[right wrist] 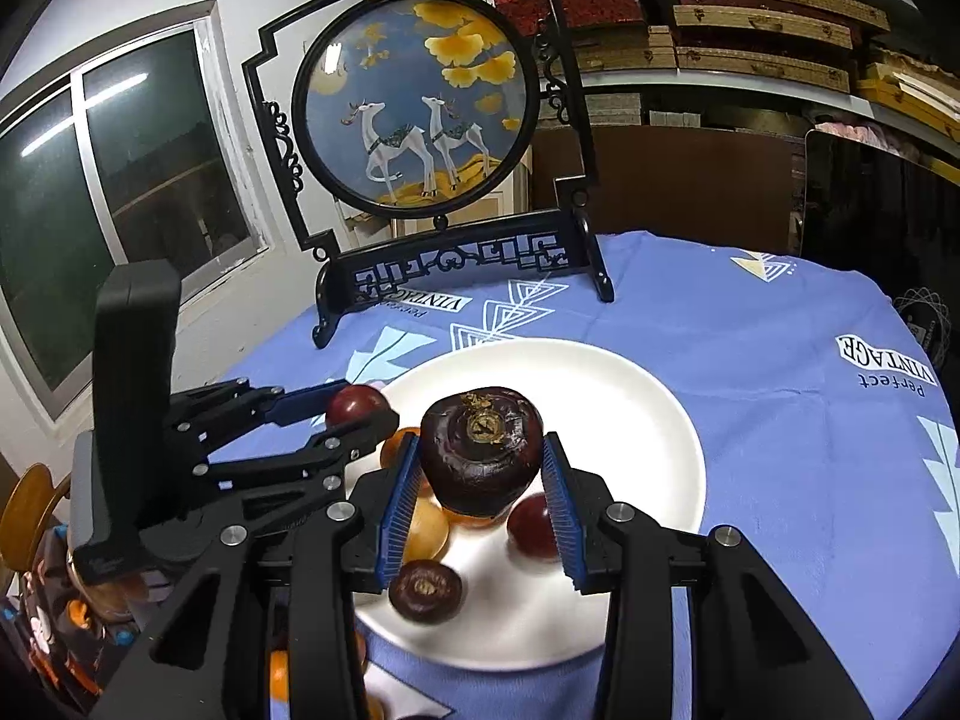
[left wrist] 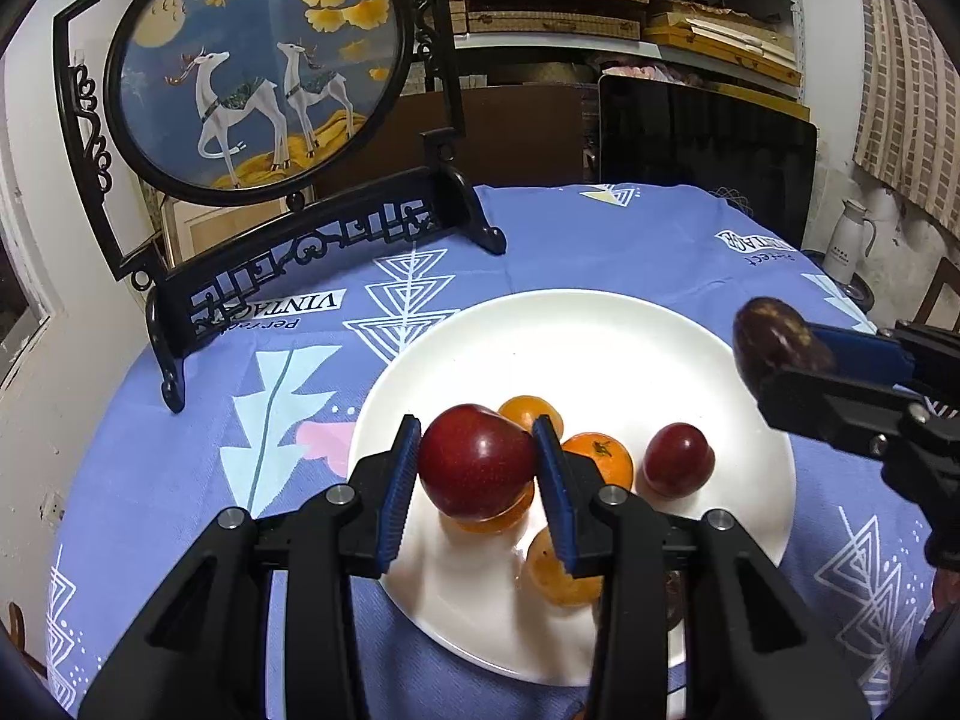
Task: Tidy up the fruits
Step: 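Carry the dark brown fruit and red plum over the plate, then open both tools to release the fruits onto the plate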
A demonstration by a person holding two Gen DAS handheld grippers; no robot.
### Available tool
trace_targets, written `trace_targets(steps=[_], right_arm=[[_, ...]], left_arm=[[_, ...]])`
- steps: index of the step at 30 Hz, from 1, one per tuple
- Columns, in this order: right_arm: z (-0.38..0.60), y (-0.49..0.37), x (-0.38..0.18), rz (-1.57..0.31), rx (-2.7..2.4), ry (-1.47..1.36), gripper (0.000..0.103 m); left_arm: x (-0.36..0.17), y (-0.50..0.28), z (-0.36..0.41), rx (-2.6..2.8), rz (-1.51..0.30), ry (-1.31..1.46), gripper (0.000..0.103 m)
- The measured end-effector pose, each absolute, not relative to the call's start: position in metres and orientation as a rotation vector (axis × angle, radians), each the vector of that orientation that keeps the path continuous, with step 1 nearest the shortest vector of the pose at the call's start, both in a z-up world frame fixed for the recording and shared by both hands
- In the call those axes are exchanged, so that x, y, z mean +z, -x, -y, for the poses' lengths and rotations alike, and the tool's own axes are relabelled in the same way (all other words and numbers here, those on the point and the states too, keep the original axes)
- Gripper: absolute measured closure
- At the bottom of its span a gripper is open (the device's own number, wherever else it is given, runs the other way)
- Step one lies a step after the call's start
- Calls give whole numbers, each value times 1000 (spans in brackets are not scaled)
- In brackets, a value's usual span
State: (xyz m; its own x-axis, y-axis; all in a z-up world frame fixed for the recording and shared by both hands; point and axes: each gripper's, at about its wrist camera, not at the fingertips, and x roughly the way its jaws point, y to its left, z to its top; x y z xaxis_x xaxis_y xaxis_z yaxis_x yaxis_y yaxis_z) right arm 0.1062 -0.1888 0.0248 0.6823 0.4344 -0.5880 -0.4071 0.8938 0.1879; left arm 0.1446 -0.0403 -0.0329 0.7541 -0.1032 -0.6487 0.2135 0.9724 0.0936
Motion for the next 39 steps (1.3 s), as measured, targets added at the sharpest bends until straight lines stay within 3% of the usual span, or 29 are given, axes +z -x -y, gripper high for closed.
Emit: trace_targets(steps=[31, 33, 36, 39], right_arm=[[200, -145, -19, -717, 342, -92, 61], [204, -145, -17, -697, 348, -113, 51], [206, -140, -12, -677, 356, -127, 44], [205, -137, -7, -671, 376, -133, 44]], left_arm=[[-49, -155, 45, -157, -730, -173, 65], [-48, -155, 44, -157, -726, -166, 64], [-42, -150, 43, -153, -684, -164, 49], [-38, -147, 43, -165, -669, -164, 47]])
